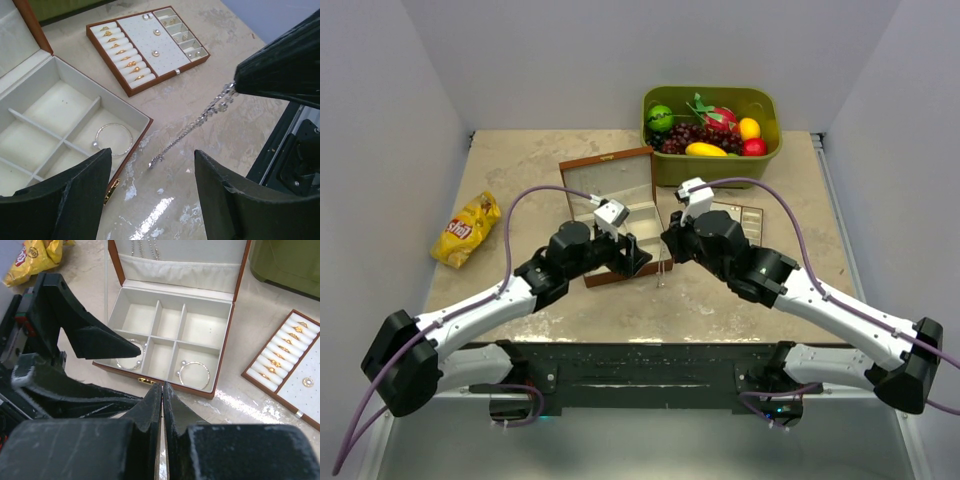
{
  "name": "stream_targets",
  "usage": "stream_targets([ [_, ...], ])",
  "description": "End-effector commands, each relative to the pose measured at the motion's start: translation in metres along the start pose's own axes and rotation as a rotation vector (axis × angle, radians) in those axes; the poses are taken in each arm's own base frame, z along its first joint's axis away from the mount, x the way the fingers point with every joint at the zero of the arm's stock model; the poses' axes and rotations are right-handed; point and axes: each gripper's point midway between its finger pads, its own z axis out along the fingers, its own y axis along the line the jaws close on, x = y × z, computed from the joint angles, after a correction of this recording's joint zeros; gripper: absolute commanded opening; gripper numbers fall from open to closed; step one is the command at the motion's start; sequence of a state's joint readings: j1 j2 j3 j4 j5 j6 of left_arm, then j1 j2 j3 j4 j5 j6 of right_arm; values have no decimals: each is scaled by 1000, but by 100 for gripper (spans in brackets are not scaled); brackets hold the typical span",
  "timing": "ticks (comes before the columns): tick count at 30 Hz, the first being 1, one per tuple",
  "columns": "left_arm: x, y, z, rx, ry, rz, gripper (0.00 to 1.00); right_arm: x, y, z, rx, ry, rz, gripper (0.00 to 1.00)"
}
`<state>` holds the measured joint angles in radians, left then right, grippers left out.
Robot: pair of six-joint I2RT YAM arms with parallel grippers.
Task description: Organize the mixed jewelry
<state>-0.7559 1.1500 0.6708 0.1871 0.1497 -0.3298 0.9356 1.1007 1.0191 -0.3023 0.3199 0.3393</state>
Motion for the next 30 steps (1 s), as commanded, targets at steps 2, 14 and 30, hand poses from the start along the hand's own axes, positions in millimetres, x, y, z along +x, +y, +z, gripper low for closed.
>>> stream_targets([
  [2,-32,-24,-3,95,-119,40,72,-28,11,-2,-42,-72,35,5],
  [14,-26,-24,12,90,-101,35,70,-31,14,-3,-52,-70,32,5],
  [30,-27,-15,22,36,-108,24,64,-38,21,-6,-86,-76,26,5],
])
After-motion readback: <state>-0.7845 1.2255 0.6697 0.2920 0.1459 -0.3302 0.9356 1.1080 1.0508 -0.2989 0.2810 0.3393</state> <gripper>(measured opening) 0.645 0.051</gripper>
